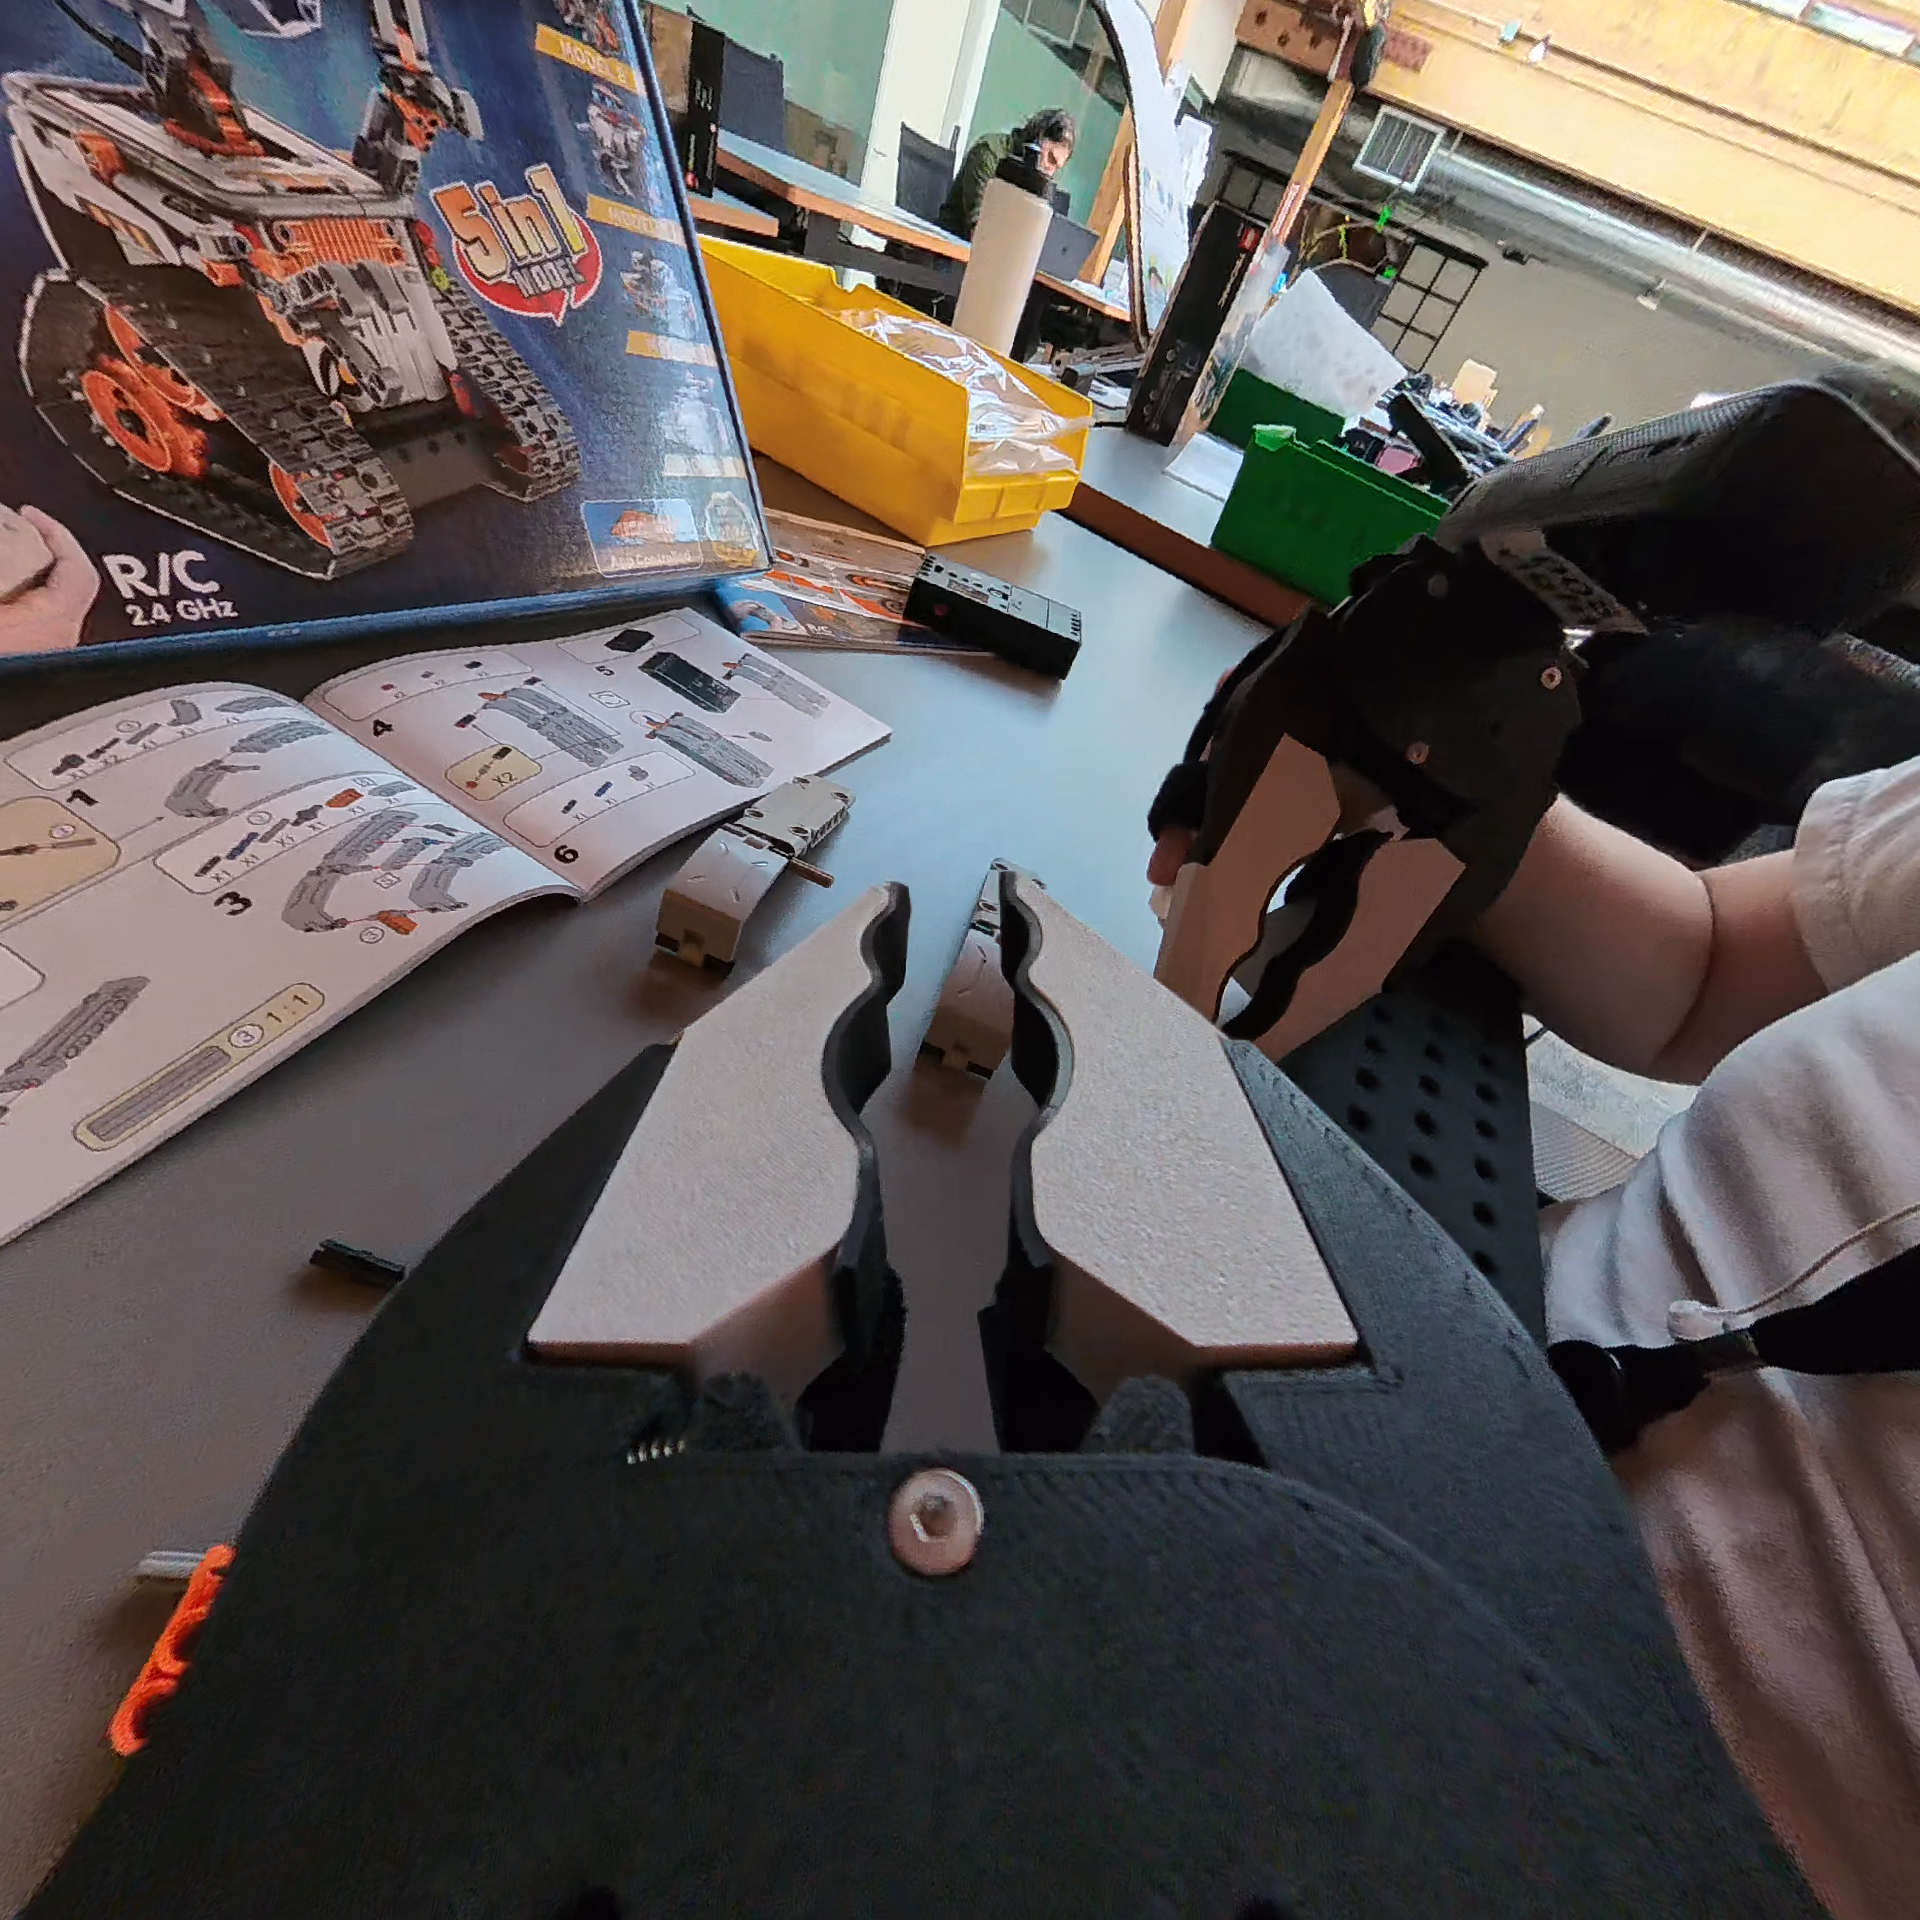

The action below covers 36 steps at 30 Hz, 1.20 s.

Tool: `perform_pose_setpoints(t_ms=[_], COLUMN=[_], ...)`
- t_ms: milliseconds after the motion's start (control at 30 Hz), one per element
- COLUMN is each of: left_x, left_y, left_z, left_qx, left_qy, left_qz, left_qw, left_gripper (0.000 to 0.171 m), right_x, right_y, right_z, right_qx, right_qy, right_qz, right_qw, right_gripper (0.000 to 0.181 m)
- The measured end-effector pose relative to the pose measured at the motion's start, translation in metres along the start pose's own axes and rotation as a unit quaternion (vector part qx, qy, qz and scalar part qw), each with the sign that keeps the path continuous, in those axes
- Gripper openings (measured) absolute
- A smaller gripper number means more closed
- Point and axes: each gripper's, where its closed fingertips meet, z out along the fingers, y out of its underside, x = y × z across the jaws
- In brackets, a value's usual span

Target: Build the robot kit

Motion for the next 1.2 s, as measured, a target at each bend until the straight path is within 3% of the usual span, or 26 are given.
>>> perform_pose_setpoints(t_ms=[167, 367, 600, 767, 1000, 1067, 1200], left_x=[0.004, 0.039, 0.044, 0.041, 0.042, 0.044, 0.043], left_y=[0.003, 0.026, 0.046, 0.054, 0.061, 0.063, 0.069], left_z=[0.002, 0.018, 0.028, 0.031, 0.032, 0.032, 0.033], left_qx=[-0.007, -0.075, -0.125, -0.144, -0.161, -0.165, -0.179], left_qy=[0.011, 0.085, 0.065, 0.04, 0.042, 0.046, 0.042], left_qz=[0.008, 0.055, 0.131, 0.177, 0.188, 0.19, 0.201], left_qw=[1.0, 0.992, 0.981, 0.973, 0.968, 0.967, 0.962], left_gripper=[0.016, 0.028, 0.035, 0.019, 0.01, 0.0, 0.0], right_x=[0.007, 0.025, 0.031, 0.029, 0.028, 0.028, 0.029], right_y=[0.005, -0.003, -0.01, -0.014, -0.011, -0.012, -0.013], right_z=[0.0, -0.01, -0.015, -0.015, -0.013, -0.013, -0.016], right_qx=[-0.013, 0.023, 0.051, 0.061, 0.053, 0.056, 0.064], right_qy=[0.022, 0.064, 0.077, 0.071, 0.07, 0.07, 0.071], right_qz=[-0.005, 0.016, 0.024, 0.02, 0.017, 0.016, 0.017], right_qw=[1.0, 0.998, 0.995, 0.995, 0.996, 0.996, 0.995], right_gripper=[0.007, 0.007, 0.007, 0.007, 0.007, 0.007, 0.007])
